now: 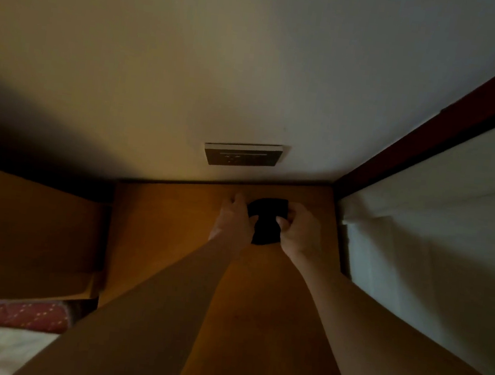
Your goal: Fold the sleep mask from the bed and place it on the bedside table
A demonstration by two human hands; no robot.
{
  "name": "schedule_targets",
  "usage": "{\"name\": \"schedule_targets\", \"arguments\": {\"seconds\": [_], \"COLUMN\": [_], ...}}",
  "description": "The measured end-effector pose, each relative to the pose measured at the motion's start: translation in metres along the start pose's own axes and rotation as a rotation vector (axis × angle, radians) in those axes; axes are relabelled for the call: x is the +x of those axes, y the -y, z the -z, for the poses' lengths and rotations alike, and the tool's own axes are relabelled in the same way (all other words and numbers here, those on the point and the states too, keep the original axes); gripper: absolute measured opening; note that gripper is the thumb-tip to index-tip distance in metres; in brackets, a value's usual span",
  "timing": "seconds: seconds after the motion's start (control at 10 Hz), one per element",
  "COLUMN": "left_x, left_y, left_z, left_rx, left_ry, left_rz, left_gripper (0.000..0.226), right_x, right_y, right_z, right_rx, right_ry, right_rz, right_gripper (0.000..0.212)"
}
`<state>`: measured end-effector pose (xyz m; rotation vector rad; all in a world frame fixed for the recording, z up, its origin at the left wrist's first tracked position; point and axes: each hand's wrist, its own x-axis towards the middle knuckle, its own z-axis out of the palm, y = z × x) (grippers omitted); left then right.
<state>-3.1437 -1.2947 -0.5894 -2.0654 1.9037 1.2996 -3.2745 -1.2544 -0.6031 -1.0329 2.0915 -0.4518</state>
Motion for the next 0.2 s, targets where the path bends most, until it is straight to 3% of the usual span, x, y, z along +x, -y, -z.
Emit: {"name": "schedule_targets", "arguments": {"seconds": [0.2], "left_x": [-0.018], "left_y": [0.000], "left_z": [0.018], "left_rx": [0.228], "left_ry": [-0.049], "left_rz": [0.018], "left_gripper": [0.057], "right_x": [-0.012], "right_y": [0.004], "right_z": [0.013], "right_rx": [-0.211], "right_ry": [-0.040], "right_rz": [0.102], "right_gripper": [0.030]}}
